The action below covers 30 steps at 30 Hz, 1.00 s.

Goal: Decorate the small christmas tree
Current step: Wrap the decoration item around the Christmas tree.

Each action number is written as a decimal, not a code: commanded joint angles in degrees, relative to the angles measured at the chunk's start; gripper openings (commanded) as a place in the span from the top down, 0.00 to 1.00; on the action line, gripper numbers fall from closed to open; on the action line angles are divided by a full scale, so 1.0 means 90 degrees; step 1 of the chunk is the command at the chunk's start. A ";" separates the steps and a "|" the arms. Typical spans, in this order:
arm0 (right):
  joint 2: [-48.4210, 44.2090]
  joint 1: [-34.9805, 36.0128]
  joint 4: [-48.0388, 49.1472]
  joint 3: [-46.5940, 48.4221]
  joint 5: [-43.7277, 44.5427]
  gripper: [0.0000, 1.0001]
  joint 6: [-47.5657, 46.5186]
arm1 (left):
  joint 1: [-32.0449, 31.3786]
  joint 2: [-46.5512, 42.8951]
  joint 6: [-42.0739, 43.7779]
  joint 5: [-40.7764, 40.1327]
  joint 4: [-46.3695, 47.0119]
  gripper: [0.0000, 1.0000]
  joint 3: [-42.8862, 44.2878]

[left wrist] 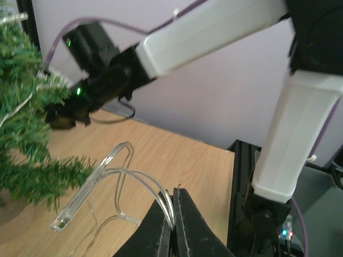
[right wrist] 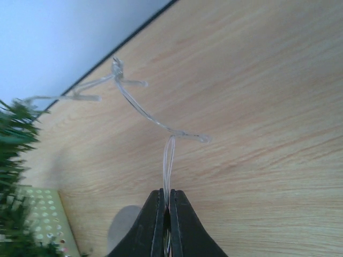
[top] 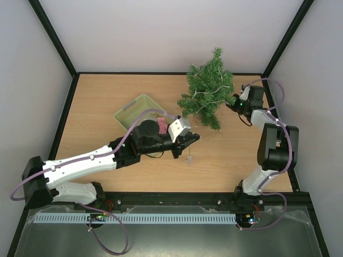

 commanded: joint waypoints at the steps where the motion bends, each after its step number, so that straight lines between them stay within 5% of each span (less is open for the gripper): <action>1: -0.0446 -0.0094 -0.0484 0.0368 -0.0175 0.98 0.0202 | 0.0012 -0.0145 -0.0006 -0.0248 -0.0030 0.98 -0.0305; 18: -0.0959 -0.0470 0.0772 -0.0444 -0.1271 0.97 0.1394 | 0.0120 -0.0032 -0.0196 0.0283 0.0077 0.98 0.0099; 23: -0.1514 -0.0472 0.0045 -0.0937 -0.0001 0.83 0.1643 | 0.0134 0.0139 -0.0160 0.0346 -0.0067 0.97 0.0418; 30: -0.2807 -0.0455 -0.0202 -0.2392 0.1283 0.73 0.3721 | 0.0147 0.0421 -0.0070 0.0487 -0.0077 0.98 0.0990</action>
